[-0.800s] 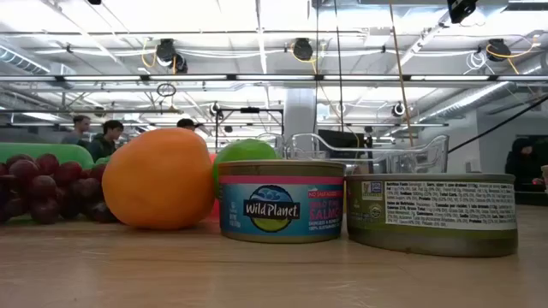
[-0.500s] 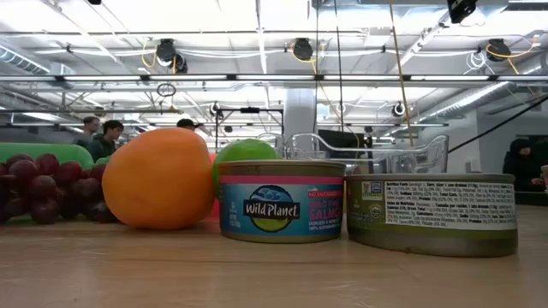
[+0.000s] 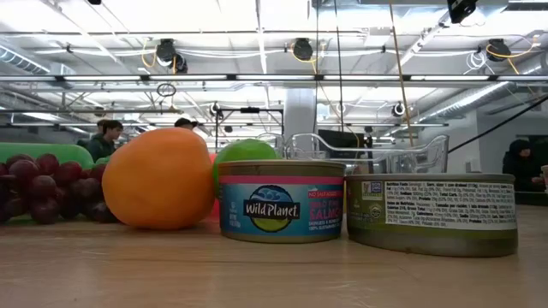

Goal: Pick & Place Food Item

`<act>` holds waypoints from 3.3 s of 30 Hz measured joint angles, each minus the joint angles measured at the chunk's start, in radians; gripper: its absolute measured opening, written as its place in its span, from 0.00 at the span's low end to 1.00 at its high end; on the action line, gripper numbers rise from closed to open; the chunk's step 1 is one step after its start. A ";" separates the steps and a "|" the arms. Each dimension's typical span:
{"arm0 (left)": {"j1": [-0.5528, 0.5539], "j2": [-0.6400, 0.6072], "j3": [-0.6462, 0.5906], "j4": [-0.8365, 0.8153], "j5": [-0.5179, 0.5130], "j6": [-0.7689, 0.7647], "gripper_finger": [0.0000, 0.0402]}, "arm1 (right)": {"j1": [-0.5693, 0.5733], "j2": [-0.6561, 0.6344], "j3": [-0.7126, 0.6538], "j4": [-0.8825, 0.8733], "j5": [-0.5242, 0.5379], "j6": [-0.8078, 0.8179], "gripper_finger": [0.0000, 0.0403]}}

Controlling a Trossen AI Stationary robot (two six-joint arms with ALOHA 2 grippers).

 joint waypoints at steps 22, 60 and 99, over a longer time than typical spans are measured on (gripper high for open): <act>0.000 0.000 0.000 0.000 0.000 0.000 0.48 | 0.000 0.000 0.000 0.000 0.000 0.000 0.00; 0.000 0.000 0.000 0.000 0.000 0.000 0.40 | 0.000 0.000 0.000 0.000 0.000 0.000 0.00; -0.001 -0.002 -0.551 0.524 0.113 -0.004 0.43 | 0.003 0.013 -0.037 0.103 -0.056 0.224 0.00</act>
